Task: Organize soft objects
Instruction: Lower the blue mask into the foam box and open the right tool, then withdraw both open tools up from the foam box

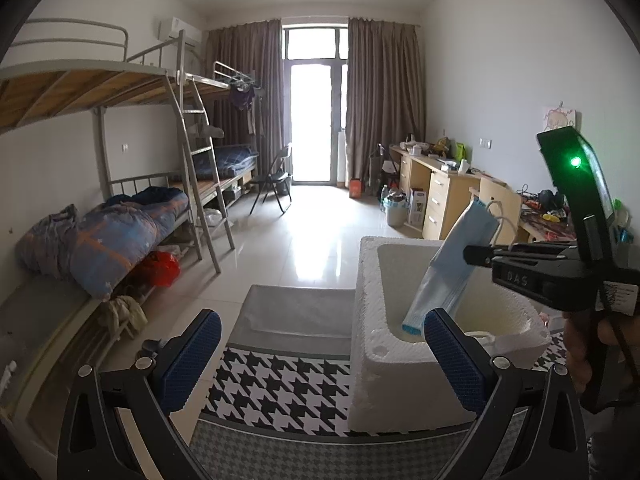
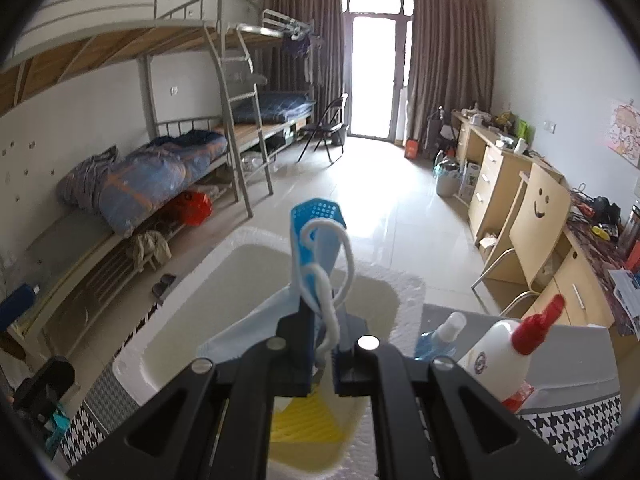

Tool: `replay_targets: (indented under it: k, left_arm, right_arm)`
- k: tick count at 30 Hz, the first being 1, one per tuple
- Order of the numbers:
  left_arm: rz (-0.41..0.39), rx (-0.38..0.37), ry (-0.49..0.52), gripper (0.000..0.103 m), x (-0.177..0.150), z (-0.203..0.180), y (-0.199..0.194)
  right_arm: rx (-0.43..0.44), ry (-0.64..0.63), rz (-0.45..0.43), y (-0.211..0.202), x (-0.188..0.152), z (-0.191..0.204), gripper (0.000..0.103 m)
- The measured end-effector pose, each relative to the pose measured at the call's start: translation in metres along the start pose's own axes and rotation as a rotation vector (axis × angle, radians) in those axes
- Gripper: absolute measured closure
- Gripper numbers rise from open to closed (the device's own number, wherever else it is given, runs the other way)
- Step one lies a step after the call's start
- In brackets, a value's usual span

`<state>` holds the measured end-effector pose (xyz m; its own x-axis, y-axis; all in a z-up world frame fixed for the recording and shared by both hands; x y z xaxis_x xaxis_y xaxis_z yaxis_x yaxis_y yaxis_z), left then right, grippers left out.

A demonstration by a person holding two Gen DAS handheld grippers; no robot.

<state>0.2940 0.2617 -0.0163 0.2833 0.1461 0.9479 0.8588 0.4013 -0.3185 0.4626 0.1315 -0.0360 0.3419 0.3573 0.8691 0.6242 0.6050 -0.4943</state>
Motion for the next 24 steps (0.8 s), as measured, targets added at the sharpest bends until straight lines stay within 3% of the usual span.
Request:
replay_targets:
  k: [5,9,10,24]
  left_arm:
    - [0.010,-0.002,-0.008,0.001,-0.003,0.002,0.003]
    - [0.013,-0.007,-0.006,0.001,-0.004,0.003,0.003]
    - [0.014,-0.009,-0.007,0.001,-0.004,0.003,0.003]
    - [0.008,-0.018,-0.004,0.001,-0.003,-0.002,0.001]
  right_arm:
    - [0.024,-0.016,0.049,0.010,-0.007,0.008,0.090]
    - [0.027,-0.023,0.067,0.012,-0.010,0.012,0.043]
    - [0.024,-0.024,0.055,0.010,-0.009,0.012,0.040]
    - [0.033,-0.018,0.034,-0.007,-0.005,0.005,0.039]
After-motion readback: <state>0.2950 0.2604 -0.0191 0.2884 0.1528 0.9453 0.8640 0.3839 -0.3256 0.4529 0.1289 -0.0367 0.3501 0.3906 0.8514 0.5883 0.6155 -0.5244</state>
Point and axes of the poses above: each gripper's, at about its wrist camera, not at the fingertips, and y roughly the way its jaws point, z to its left, x to its top, the point moved 10 cm from there along y, roughly the way its jaws point, and after that the axes turned 8 degrees about -z, right-handed, at the moved point
